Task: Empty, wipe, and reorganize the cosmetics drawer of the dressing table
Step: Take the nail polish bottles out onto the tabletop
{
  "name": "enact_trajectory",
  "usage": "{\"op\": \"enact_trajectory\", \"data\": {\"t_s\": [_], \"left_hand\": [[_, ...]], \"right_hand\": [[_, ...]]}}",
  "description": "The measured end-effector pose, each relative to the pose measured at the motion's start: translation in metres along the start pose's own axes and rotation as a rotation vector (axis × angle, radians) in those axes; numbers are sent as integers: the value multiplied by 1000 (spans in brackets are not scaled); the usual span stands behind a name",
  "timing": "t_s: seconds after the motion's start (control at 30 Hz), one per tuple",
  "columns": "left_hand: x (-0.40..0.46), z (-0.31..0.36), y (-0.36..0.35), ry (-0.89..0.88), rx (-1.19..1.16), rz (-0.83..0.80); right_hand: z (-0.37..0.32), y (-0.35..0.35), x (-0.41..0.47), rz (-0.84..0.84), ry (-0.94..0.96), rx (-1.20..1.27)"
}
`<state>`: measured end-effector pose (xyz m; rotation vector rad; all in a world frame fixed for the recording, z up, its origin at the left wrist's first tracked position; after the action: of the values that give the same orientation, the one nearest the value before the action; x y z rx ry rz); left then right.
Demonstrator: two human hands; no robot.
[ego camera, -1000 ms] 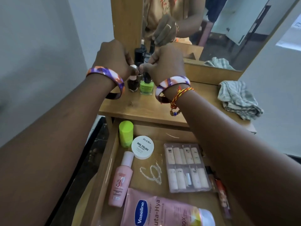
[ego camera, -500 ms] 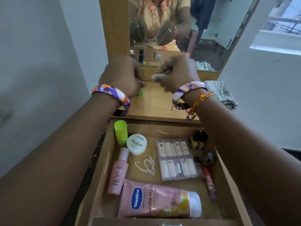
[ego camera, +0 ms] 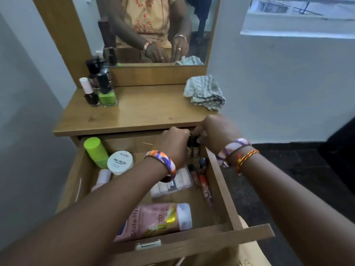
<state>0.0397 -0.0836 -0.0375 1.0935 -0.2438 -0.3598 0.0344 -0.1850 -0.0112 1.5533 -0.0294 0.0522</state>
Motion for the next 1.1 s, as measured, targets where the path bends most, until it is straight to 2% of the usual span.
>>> {"op": "enact_trajectory", "data": {"t_s": [0.17,0.33,0.43,0.63,0.87,1.1], "left_hand": [[10,3,-21,-67,137,20],[18,0,-22,-76,123,30],[21,-4,-18,-65,101,55],[15,-3,-4,-54,46,42],[-1,1,61,-15,-97,54],[-19,-40,153,75,-259,170]], "right_hand": [[2,-27,-5,61,113,-128],[6,-31,-2,134,115,-53],[7,-31,-1,109,107,-2],[1,-19,-2,48,102,-60],[-13,33,4,28,65,15],[-67,100,22,62,163,160]]}}
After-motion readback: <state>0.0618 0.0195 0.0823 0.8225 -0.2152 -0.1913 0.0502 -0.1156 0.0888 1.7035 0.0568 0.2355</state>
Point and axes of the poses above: each hand's wrist, its own x-axis towards the middle knuckle, its own y-axis out of the back of the hand, z = x × y, the point moved 5 cm from there along x, towards the middle knuckle, and after that the axes turned 12 degrees about -x, right-handed, at the moved point
